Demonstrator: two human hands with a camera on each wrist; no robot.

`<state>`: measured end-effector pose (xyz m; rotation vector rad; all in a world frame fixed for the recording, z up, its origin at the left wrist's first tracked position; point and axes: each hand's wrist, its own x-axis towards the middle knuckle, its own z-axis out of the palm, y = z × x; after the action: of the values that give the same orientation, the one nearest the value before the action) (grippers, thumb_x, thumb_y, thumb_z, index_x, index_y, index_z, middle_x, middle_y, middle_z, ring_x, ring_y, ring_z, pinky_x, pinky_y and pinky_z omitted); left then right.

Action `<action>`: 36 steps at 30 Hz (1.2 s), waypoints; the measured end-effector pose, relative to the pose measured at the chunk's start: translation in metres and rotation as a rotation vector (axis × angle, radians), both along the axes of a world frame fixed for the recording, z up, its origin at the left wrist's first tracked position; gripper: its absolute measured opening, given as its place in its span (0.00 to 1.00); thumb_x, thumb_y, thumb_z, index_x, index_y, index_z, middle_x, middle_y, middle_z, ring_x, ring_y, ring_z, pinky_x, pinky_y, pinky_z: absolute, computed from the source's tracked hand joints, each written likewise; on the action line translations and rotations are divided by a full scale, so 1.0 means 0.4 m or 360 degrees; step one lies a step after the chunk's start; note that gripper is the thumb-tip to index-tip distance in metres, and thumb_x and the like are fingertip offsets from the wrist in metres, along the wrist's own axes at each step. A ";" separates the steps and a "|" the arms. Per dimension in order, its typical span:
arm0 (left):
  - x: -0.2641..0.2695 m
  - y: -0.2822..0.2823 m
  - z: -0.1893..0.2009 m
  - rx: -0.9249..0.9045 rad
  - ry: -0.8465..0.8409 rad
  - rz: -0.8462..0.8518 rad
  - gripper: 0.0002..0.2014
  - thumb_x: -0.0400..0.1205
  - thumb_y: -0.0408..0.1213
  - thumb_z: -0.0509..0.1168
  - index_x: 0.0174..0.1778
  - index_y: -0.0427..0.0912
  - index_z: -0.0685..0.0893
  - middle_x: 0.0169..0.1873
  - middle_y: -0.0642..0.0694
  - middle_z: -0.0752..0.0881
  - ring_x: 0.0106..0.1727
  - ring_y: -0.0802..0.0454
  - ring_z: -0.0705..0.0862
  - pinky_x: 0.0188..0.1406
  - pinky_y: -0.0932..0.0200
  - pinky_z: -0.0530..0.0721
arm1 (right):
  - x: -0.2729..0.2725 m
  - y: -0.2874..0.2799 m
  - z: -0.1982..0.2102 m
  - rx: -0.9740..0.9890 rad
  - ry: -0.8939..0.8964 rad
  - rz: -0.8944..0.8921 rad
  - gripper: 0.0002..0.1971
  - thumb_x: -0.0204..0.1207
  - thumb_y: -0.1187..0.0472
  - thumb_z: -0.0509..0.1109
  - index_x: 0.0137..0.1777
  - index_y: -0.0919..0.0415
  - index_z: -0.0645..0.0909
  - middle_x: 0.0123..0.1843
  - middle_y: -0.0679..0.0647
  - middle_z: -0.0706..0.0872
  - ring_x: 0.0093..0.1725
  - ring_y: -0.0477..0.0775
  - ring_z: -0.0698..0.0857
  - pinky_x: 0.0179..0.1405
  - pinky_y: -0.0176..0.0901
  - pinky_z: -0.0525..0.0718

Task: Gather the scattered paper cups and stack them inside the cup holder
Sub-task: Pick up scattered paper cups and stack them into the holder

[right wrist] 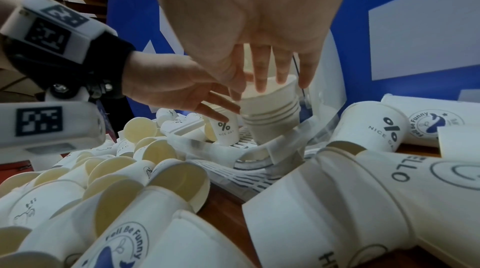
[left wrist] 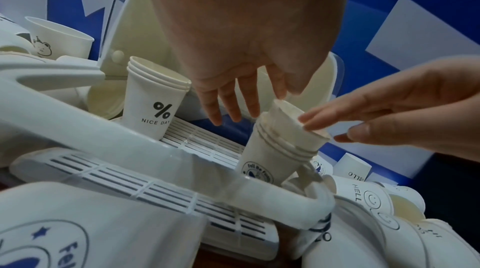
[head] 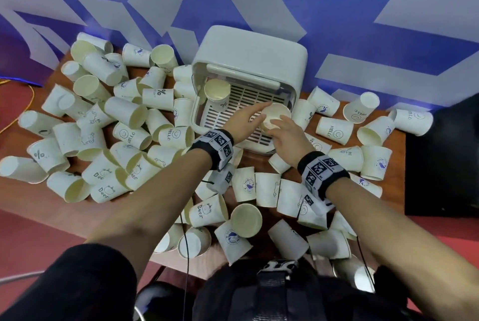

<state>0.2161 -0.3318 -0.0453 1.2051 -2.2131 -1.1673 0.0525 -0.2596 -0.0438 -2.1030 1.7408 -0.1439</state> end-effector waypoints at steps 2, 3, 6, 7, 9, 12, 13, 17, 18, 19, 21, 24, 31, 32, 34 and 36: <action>0.002 -0.007 -0.016 -0.0007 -0.0060 0.0013 0.20 0.88 0.37 0.57 0.77 0.42 0.72 0.73 0.42 0.76 0.69 0.52 0.75 0.63 0.68 0.66 | -0.002 0.004 -0.005 -0.0080 -0.0096 -0.0062 0.21 0.79 0.71 0.59 0.69 0.59 0.80 0.77 0.60 0.72 0.81 0.63 0.61 0.80 0.57 0.59; 0.003 -0.010 -0.025 0.0002 -0.0088 0.0013 0.20 0.88 0.37 0.57 0.77 0.41 0.71 0.73 0.41 0.76 0.71 0.48 0.75 0.66 0.65 0.66 | -0.004 0.004 -0.007 -0.0087 -0.0129 -0.0070 0.21 0.79 0.72 0.59 0.70 0.59 0.80 0.77 0.61 0.72 0.81 0.63 0.61 0.80 0.56 0.58; 0.004 -0.016 -0.049 0.0044 -0.0156 0.0017 0.23 0.88 0.37 0.57 0.80 0.44 0.68 0.75 0.41 0.74 0.75 0.45 0.72 0.72 0.57 0.67 | -0.011 0.003 -0.014 0.0020 -0.0098 -0.0023 0.24 0.81 0.71 0.57 0.76 0.58 0.72 0.80 0.59 0.68 0.83 0.60 0.57 0.82 0.53 0.55; 0.002 -0.017 -0.058 0.0072 -0.0173 0.0027 0.23 0.88 0.38 0.57 0.81 0.45 0.66 0.75 0.41 0.75 0.74 0.45 0.73 0.72 0.55 0.68 | -0.013 0.004 -0.018 0.0072 -0.0072 -0.0010 0.24 0.82 0.71 0.56 0.78 0.58 0.69 0.81 0.58 0.66 0.83 0.58 0.56 0.82 0.51 0.53; -0.003 -0.016 -0.071 0.0163 -0.0210 0.0060 0.25 0.88 0.40 0.56 0.82 0.51 0.63 0.71 0.39 0.78 0.70 0.44 0.76 0.70 0.52 0.72 | -0.013 0.004 -0.024 0.0149 -0.0078 -0.0016 0.27 0.82 0.72 0.55 0.80 0.57 0.65 0.82 0.57 0.64 0.84 0.57 0.53 0.81 0.45 0.49; -0.011 -0.018 -0.082 0.0264 -0.0248 0.0076 0.26 0.88 0.44 0.55 0.83 0.56 0.58 0.69 0.37 0.78 0.67 0.41 0.78 0.69 0.47 0.75 | -0.014 -0.009 -0.033 0.0193 -0.0133 -0.0042 0.30 0.80 0.75 0.53 0.81 0.56 0.62 0.83 0.56 0.62 0.84 0.56 0.50 0.81 0.44 0.48; -0.012 -0.017 -0.081 0.0263 -0.0263 0.0067 0.26 0.88 0.44 0.55 0.83 0.55 0.57 0.70 0.36 0.77 0.69 0.41 0.77 0.70 0.47 0.74 | -0.015 -0.013 -0.034 0.0203 -0.0151 -0.0051 0.30 0.80 0.75 0.53 0.81 0.56 0.62 0.83 0.57 0.62 0.84 0.56 0.50 0.81 0.44 0.48; -0.010 -0.013 -0.063 0.0160 -0.0235 0.0134 0.26 0.87 0.42 0.57 0.82 0.44 0.62 0.73 0.37 0.75 0.72 0.42 0.74 0.71 0.48 0.73 | -0.012 -0.013 -0.025 0.0151 -0.0258 -0.0142 0.26 0.81 0.75 0.54 0.78 0.61 0.68 0.81 0.58 0.65 0.84 0.56 0.54 0.81 0.41 0.50; -0.007 -0.011 -0.057 0.0131 -0.0245 0.0185 0.26 0.87 0.43 0.58 0.82 0.42 0.63 0.73 0.37 0.75 0.73 0.42 0.74 0.71 0.48 0.73 | -0.012 -0.010 -0.019 0.0136 -0.0304 -0.0192 0.25 0.81 0.75 0.54 0.77 0.63 0.69 0.81 0.58 0.66 0.83 0.56 0.56 0.80 0.40 0.50; -0.003 -0.008 -0.054 0.0098 -0.0262 0.0238 0.26 0.87 0.43 0.58 0.81 0.41 0.63 0.73 0.36 0.75 0.73 0.42 0.74 0.72 0.47 0.72 | -0.013 -0.004 -0.015 0.0125 -0.0350 -0.0243 0.25 0.80 0.76 0.54 0.77 0.64 0.69 0.80 0.59 0.67 0.83 0.57 0.58 0.79 0.39 0.50; 0.004 0.003 -0.050 0.0006 -0.0278 0.0325 0.26 0.87 0.44 0.59 0.80 0.39 0.65 0.73 0.37 0.75 0.72 0.42 0.74 0.72 0.45 0.72 | -0.022 0.012 -0.003 0.0094 -0.0444 -0.0328 0.25 0.79 0.77 0.54 0.75 0.64 0.72 0.77 0.60 0.71 0.80 0.59 0.63 0.78 0.40 0.53; 0.004 0.032 -0.034 -0.0114 -0.0262 0.0383 0.23 0.86 0.42 0.59 0.77 0.38 0.69 0.69 0.37 0.78 0.69 0.42 0.76 0.70 0.44 0.75 | -0.050 0.048 0.012 0.0103 -0.0498 -0.0410 0.24 0.79 0.75 0.55 0.73 0.63 0.74 0.74 0.61 0.74 0.76 0.60 0.68 0.77 0.43 0.59; -0.104 0.131 0.034 -0.0169 -0.0144 0.0227 0.19 0.85 0.34 0.59 0.73 0.37 0.74 0.66 0.37 0.79 0.66 0.43 0.77 0.68 0.51 0.74 | -0.155 0.149 0.031 0.0152 -0.0466 -0.0605 0.20 0.81 0.70 0.58 0.72 0.64 0.75 0.72 0.62 0.76 0.72 0.60 0.73 0.74 0.44 0.64; -0.129 0.143 0.041 -0.0169 -0.0150 0.0194 0.19 0.85 0.34 0.59 0.73 0.37 0.74 0.66 0.36 0.79 0.66 0.43 0.77 0.69 0.51 0.73 | -0.174 0.162 0.035 0.0153 -0.0460 -0.0631 0.20 0.81 0.70 0.59 0.71 0.65 0.76 0.72 0.62 0.75 0.72 0.60 0.72 0.74 0.43 0.64; -0.179 0.168 0.057 -0.0156 -0.0146 0.0124 0.19 0.85 0.33 0.60 0.73 0.37 0.75 0.65 0.36 0.79 0.65 0.43 0.78 0.67 0.54 0.73 | -0.214 0.188 0.046 0.0153 -0.0475 -0.0700 0.20 0.80 0.70 0.59 0.71 0.65 0.76 0.72 0.62 0.76 0.72 0.60 0.73 0.74 0.43 0.63; -0.228 0.195 0.073 -0.0155 -0.0147 0.0063 0.19 0.84 0.32 0.60 0.73 0.38 0.75 0.65 0.37 0.79 0.65 0.44 0.78 0.66 0.55 0.74 | -0.256 0.210 0.061 0.0144 -0.0513 -0.0765 0.20 0.80 0.70 0.59 0.71 0.66 0.76 0.72 0.63 0.76 0.72 0.60 0.74 0.73 0.42 0.65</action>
<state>0.1247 -0.2538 -0.0159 1.2800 -2.2741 -0.9950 -0.0498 -0.1758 -0.0195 -1.4663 1.9651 -0.4987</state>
